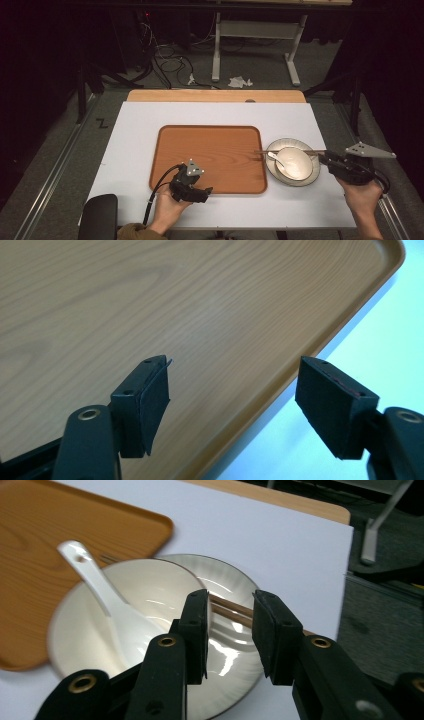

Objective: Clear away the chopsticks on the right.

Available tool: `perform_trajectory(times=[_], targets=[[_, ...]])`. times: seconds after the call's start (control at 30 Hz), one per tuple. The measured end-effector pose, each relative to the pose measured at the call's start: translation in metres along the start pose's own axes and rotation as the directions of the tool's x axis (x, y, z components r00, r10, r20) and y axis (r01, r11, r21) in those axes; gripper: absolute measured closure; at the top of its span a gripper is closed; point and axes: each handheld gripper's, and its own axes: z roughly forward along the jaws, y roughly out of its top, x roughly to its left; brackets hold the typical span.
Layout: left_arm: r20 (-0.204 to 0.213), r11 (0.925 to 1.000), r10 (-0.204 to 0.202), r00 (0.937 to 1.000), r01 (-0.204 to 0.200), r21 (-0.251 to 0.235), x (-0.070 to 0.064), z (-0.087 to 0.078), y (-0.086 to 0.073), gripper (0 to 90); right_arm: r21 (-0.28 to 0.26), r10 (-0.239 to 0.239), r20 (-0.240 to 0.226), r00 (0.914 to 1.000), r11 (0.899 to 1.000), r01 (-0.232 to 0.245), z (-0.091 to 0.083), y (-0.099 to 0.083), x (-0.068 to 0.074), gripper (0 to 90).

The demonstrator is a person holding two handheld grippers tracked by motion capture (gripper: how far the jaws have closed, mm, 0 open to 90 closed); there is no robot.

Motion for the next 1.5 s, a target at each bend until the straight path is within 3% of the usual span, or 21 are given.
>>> perform_trajectory(times=[0.13,0.27,0.53,0.67,1.0,1.23,1.5], targets=[[-0.024,0.9996,-0.025,0.9994,0.025,-0.01,0.002,-0.006,-0.006,29.7,0.063,-0.033,0.011,0.9994,0.997,0.032,0.015,0.01,-0.016,68.6],[-0.039,0.9992,-0.04,0.9984,0.04,-0.008,0.004,-0.011,-0.011,29.7,0.111,-0.074,0.01,0.9972,0.991,0.072,0.026,0.016,-0.022,68.6],[-0.083,0.995,-0.098,0.9917,0.096,-0.025,0.006,-0.021,-0.024,29.6,0.223,-0.073,-0.048,0.9961,0.971,0.082,0.066,0.016,-0.041,68.5],[-0.101,0.9926,-0.121,0.9875,0.119,-0.024,0.007,-0.024,-0.029,29.6,0.242,-0.071,-0.071,0.995,0.966,0.086,0.08,0.016,-0.048,67.9],[-0.146,0.9897,-0.143,0.9788,0.142,-0.021,0.007,-0.029,-0.037,29.5,0.277,-0.092,-0.139,0.986,0.952,0.128,0.098,0.023,-0.049,66.3],[-0.153,0.989,-0.148,0.9771,0.146,-0.025,0.007,-0.031,-0.038,29.4,0.307,-0.098,-0.162,0.982,0.941,0.144,0.097,0.024,-0.053,66.8],[-0.153,0.9904,-0.138,0.9785,0.137,-0.018,0.006,-0.029,-0.037,29.3,0.319,-0.086,-0.174,0.981,0.938,0.138,0.101,0.024,-0.051,66.4]])
